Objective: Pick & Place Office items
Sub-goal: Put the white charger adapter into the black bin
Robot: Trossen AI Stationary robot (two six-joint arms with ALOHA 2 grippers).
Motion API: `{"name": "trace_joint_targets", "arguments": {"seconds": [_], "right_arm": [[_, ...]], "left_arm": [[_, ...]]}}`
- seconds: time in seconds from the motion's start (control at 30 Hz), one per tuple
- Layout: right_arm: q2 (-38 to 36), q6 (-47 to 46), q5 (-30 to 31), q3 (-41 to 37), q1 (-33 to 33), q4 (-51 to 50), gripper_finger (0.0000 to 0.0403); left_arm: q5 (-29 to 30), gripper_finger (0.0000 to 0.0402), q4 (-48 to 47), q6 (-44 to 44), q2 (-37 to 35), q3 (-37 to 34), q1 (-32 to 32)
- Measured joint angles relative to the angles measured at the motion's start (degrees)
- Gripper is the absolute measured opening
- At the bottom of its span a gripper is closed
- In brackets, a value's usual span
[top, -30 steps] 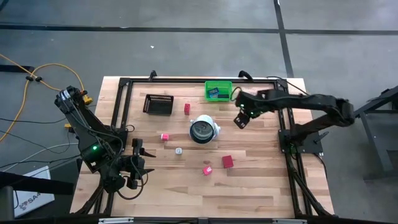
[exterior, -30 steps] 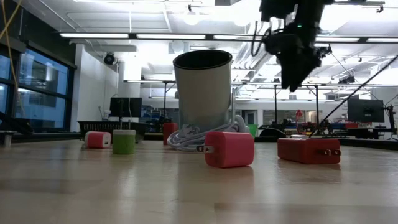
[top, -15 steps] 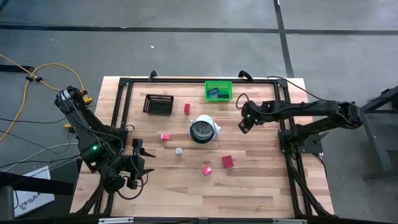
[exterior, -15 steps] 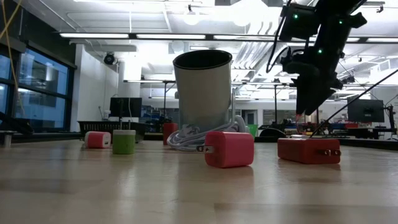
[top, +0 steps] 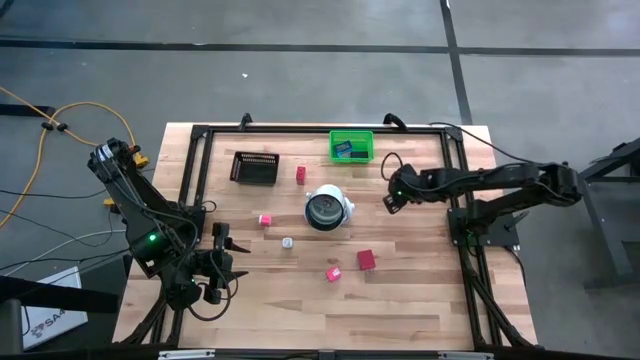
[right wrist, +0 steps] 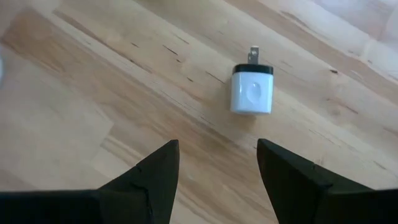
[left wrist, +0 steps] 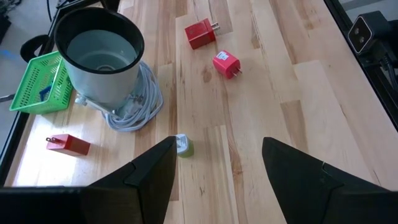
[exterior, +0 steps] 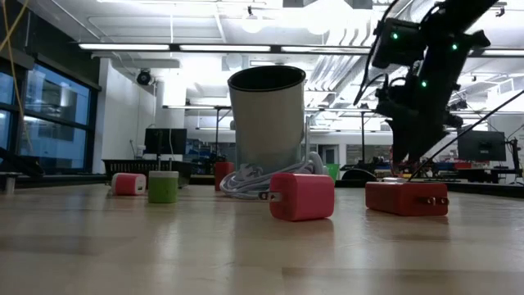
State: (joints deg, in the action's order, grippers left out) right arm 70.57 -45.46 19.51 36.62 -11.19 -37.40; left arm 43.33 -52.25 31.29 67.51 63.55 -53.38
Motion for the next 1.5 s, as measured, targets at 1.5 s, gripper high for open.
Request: {"name": "trace_joint_targets", "arguments": {"seconds": [1.5], "right_arm": [[-1.68, -1.05, 4.20, -7.12, 0.57, 11.43, 0.0203]], "left_arm": [[0.01, 0.0227, 0.01, 0.00, 0.00, 0.00, 0.00]]}}
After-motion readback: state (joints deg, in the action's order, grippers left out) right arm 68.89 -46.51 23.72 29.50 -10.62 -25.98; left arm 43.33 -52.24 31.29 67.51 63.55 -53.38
